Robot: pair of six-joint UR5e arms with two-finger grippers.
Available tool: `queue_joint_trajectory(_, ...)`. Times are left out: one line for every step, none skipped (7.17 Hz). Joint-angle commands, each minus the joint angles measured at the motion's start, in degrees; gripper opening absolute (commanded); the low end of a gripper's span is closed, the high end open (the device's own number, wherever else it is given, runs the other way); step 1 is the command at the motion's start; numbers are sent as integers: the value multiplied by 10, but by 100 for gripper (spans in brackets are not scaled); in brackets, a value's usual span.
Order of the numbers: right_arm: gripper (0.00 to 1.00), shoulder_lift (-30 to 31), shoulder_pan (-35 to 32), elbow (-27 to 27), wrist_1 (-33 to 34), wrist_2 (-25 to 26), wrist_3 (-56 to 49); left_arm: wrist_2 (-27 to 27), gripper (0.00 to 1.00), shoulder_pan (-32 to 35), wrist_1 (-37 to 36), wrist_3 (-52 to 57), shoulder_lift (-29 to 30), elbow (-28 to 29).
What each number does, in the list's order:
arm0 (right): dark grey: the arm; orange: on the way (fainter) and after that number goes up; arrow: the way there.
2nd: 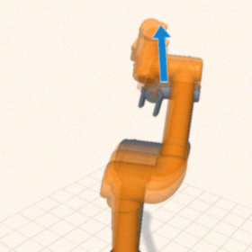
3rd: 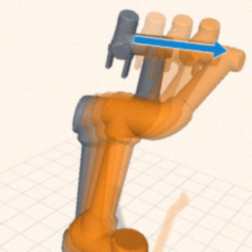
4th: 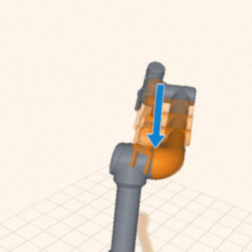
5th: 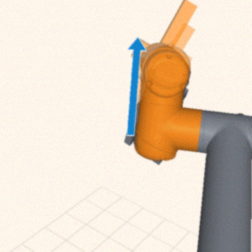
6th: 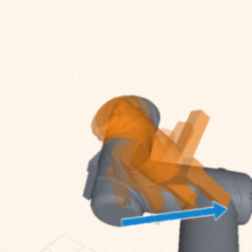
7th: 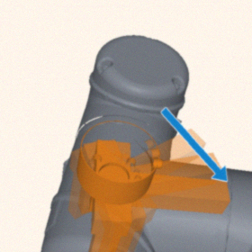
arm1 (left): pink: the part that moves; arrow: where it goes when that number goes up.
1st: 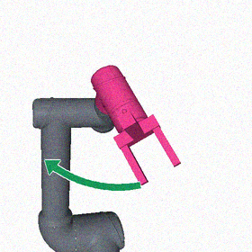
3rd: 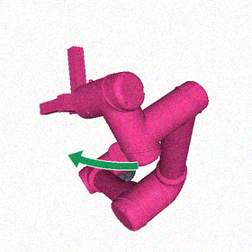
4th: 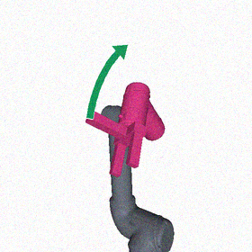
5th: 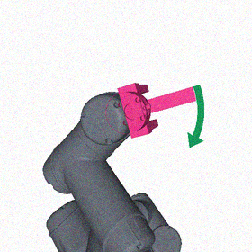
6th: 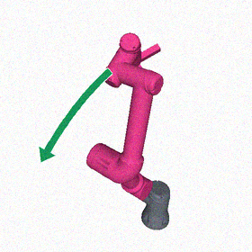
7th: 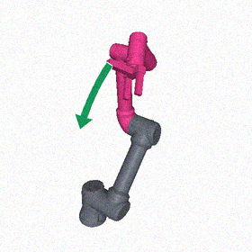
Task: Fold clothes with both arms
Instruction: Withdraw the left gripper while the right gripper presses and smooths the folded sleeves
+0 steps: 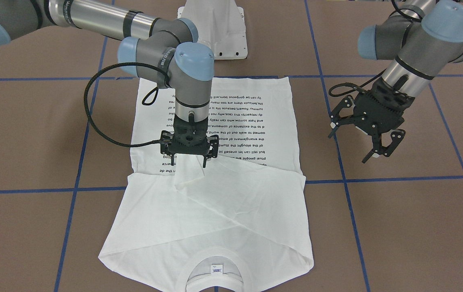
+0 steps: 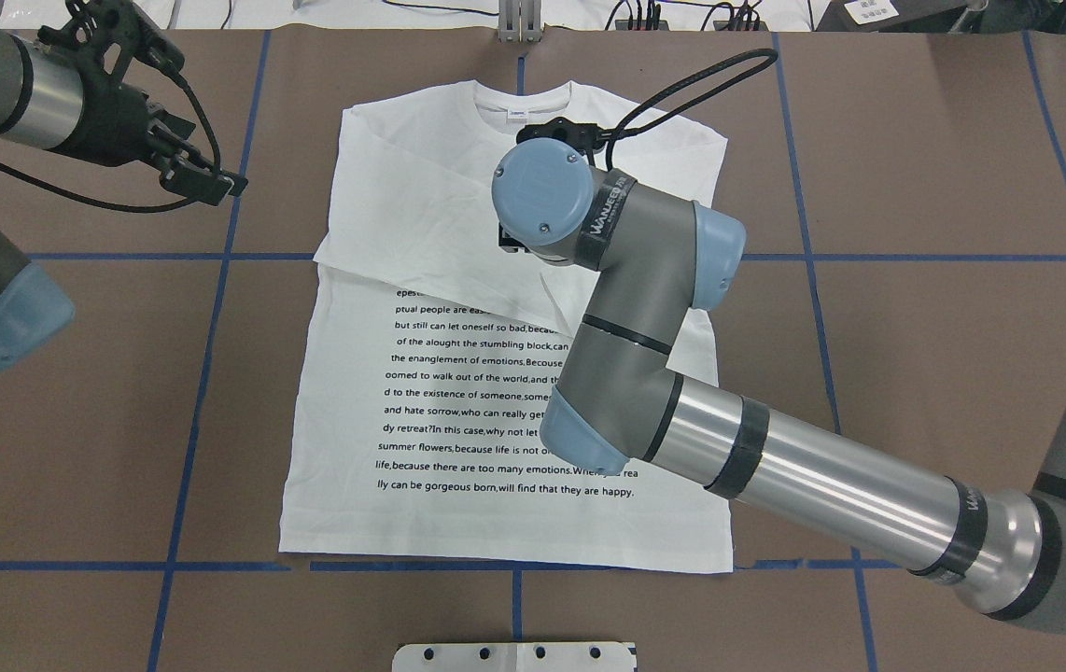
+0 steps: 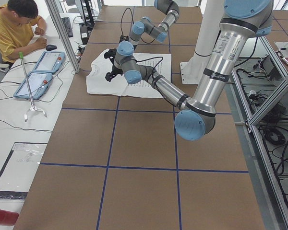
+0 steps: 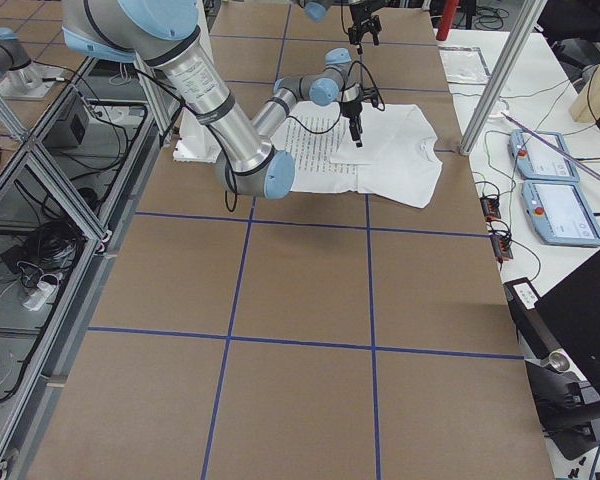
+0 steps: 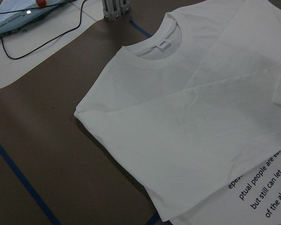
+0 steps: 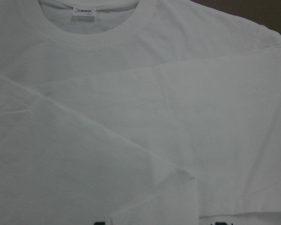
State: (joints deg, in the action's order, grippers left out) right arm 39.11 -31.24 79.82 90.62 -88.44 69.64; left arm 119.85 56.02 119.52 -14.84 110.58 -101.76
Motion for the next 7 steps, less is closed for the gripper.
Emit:
queue_joint_trajectory(66,-15,14,-38,-4,25,6,1,100,1,1,-1,-2,0)
queue_joint_trajectory(66,-13,21,-44,-12,29,4,0,100,1,1,-2,-3,0)
queue_joint_trajectory(66,-12,30,-44,-13,31,-3,1,100,1,1,-3,-3,0)
queue_joint_trajectory(66,-11,42,-44,-11,38,-26,0,100,1,2,-3,-3,0)
queue_joint_trajectory(66,-5,45,-43,-10,39,-79,0,100,1,2,-4,-4,0)
queue_joint_trajectory(66,-3,45,-44,-9,39,-123,0,100,1,2,-4,-4,0)
queue_joint_trajectory(65,4,45,-42,-8,38,-160,0,100,1,2,-4,-4,0)
